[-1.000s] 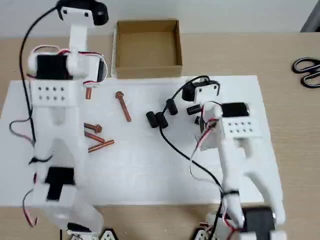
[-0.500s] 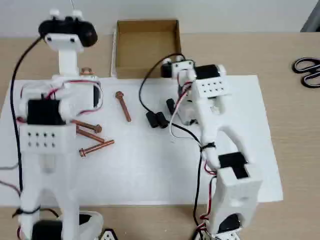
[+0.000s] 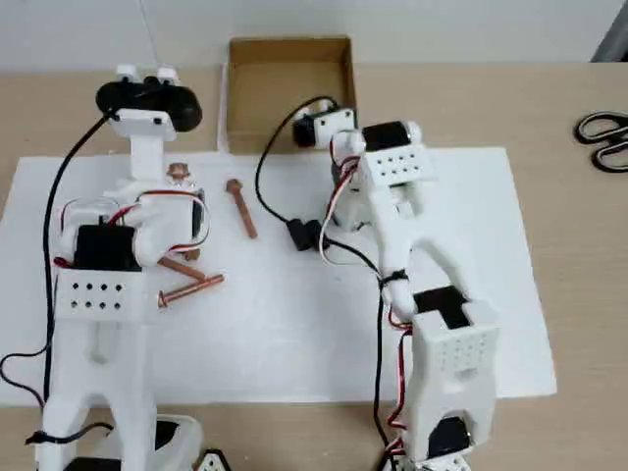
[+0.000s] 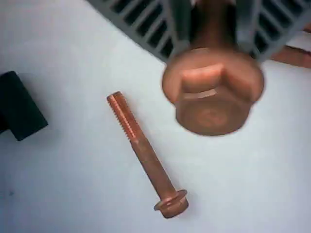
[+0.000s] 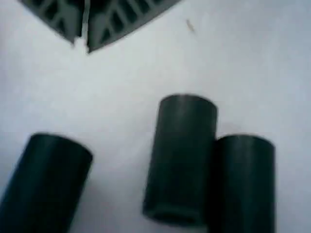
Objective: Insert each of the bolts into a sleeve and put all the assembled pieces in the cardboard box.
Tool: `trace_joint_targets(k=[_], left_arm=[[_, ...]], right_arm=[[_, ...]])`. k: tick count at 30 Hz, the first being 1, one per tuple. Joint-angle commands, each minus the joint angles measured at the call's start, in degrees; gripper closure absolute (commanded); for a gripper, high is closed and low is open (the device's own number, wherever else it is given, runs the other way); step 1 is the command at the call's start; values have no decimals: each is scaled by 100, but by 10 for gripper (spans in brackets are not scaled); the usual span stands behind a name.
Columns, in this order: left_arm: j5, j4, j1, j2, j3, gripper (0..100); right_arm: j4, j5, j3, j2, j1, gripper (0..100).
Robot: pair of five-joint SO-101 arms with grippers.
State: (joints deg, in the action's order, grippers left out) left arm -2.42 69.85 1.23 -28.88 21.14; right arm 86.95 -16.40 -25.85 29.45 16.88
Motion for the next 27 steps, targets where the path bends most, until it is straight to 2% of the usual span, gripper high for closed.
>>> trace_joint_targets(k=[1, 11, 17, 27], left_arm=[[53, -158, 0, -211, -31, 995], [44, -193, 0, 123, 84, 995], [26, -193, -9, 158, 84, 995], [53, -193, -9, 158, 92, 995]], right_arm=[[-163, -35, -255, 57, -13, 918], [-163, -9, -1143, 435, 13, 951], [-189, -9, -1196, 567, 13, 904], [-163, -9, -2084, 1262, 127, 905]])
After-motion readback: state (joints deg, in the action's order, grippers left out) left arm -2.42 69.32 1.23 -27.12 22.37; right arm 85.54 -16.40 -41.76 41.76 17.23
